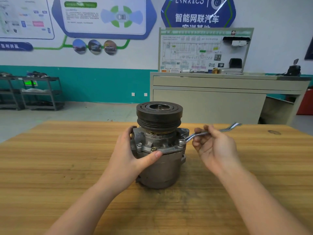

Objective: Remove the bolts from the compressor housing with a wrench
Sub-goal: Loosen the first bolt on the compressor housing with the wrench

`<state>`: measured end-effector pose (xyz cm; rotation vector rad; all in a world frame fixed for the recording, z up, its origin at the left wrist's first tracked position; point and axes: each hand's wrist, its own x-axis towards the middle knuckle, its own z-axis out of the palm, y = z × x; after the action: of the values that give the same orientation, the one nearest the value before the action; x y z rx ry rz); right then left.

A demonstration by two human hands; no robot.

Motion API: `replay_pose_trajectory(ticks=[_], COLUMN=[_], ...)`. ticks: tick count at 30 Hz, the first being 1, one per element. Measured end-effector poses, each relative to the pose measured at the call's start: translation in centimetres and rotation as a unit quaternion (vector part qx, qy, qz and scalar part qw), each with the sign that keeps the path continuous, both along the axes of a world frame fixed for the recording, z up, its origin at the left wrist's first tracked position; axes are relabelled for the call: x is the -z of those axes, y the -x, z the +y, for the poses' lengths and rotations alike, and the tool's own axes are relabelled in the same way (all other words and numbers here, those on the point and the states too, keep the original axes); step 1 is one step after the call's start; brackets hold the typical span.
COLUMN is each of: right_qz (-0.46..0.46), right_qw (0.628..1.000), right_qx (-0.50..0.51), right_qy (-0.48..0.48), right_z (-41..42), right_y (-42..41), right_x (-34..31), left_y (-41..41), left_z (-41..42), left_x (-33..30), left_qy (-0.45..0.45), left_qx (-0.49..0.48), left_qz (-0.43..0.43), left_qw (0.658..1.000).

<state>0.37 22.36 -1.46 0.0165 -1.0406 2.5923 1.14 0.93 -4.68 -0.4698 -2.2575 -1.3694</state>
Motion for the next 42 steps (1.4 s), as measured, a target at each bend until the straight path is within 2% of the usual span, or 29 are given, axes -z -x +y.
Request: replay_pose_trajectory(ticks=[2,3,6,8,11,14,16,20,24,25,26,27,30,31,33,36,38,40,42], right_qz=[-0.021,-0.01,0.057,0.117,0.215,0.327,0.354,0.385,0.432,0.427,0.414,0.394,0.318,0.273,0.163,0.016,-0.043,-0.036,0.002], right_qw=[0.996,0.995,0.993,0.97,0.909,0.824,0.779,0.718,0.618,0.611,0.622,0.658,0.834,0.881,0.946,0.991,0.998,0.998,0.999], right_qx=[-0.021,-0.003,0.101,0.169,0.247,0.275,0.28,0.276,0.316,0.322,0.325,0.319,0.261,0.248,0.209,0.077,-0.025,-0.049,0.003], right_qy=[0.085,0.095,-0.027,-0.126,-0.257,-0.373,-0.436,-0.509,-0.576,-0.584,-0.58,-0.557,-0.368,-0.296,-0.188,-0.109,-0.029,0.034,0.034], right_z=[0.7,0.8,0.3,-0.5,-1.4,-1.5,-1.5,-1.8,-2.5,-2.6,-2.8,-2.9,-3.1,-2.9,-2.1,-0.4,0.3,0.7,0.8], right_y=[0.3,0.1,-1.0,-1.8,-2.9,-3.7,-3.7,-3.9,-3.9,-3.9,-3.8,-3.8,-3.9,-3.7,-2.9,-1.0,-0.1,0.1,-0.2], right_x=[-0.3,-0.3,-0.2,-0.1,0.1,0.5,0.8,1.1,1.5,1.7,1.9,2.1,2.2,2.0,1.4,0.2,-0.6,-1.0,-1.1], left_y=[-0.1,-0.1,-0.1,-0.2,-0.3,-0.3,-0.2,-0.2,-0.1,-0.1,-0.2,-0.2,-0.3,-0.3,-0.2,-0.3,-0.3,-0.3,-0.3], left_z=[0.1,0.1,0.2,0.2,0.2,0.1,0.1,0.2,0.1,0.1,0.1,0.1,0.3,0.3,0.3,0.2,0.2,0.2,0.2], left_x=[-0.1,-0.1,-0.2,-0.2,-0.2,-0.2,-0.1,-0.1,-0.2,-0.3,-0.3,-0.3,-0.3,-0.4,-0.4,-0.4,-0.3,-0.2,-0.2], left_qy=[0.002,0.004,0.0,-0.003,0.001,0.005,0.004,0.006,0.02,0.02,0.017,0.013,0.005,0.003,-0.001,-0.005,-0.006,-0.002,0.001], left_qx=[-0.001,-0.001,-0.002,-0.001,-0.005,-0.004,-0.006,-0.006,-0.008,-0.007,-0.007,-0.007,-0.004,-0.003,0.002,0.003,0.001,0.0,-0.001], left_qz=[0.004,0.006,0.001,0.001,-0.004,-0.01,-0.017,-0.02,-0.019,-0.02,-0.021,-0.022,-0.017,-0.015,-0.012,-0.015,-0.017,-0.017,-0.017], left_qw=[1.0,1.0,1.0,1.0,1.0,1.0,1.0,1.0,1.0,1.0,1.0,1.0,1.0,1.0,1.0,1.0,1.0,1.0,1.0])
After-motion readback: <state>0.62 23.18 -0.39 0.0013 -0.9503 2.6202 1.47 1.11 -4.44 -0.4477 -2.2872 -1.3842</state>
